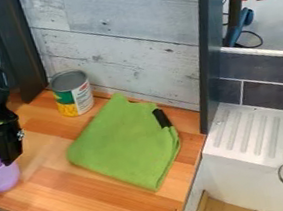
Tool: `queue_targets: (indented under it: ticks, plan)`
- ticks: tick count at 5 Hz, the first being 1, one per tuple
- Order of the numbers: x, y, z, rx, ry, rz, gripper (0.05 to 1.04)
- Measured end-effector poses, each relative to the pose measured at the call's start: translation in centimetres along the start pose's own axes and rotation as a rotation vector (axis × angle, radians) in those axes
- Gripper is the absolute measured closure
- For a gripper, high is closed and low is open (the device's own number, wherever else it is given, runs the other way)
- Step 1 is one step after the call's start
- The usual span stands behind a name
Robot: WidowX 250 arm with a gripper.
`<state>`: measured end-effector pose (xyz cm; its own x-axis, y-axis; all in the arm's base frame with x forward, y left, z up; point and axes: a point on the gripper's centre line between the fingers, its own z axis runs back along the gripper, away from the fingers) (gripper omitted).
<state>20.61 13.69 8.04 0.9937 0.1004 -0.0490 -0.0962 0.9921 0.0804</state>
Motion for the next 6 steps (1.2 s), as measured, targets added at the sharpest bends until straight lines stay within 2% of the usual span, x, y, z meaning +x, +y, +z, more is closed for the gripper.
queue_targets:
  ticks: [1, 4, 5, 6]
  plan:
    - [0.7, 0.0, -1.0, -0.015, -0.017, -0.008, 0.083]
    - [1.2, 0.4, -3.8, 0.001, 0.027, 0.028, 0.083]
    - [1.4, 0.5, -4.1, 0.004, 0.018, 0.035, 0.124]
    - [1.5, 0.2, -4.6, -0.014, 0.001, 0.020, 0.405]
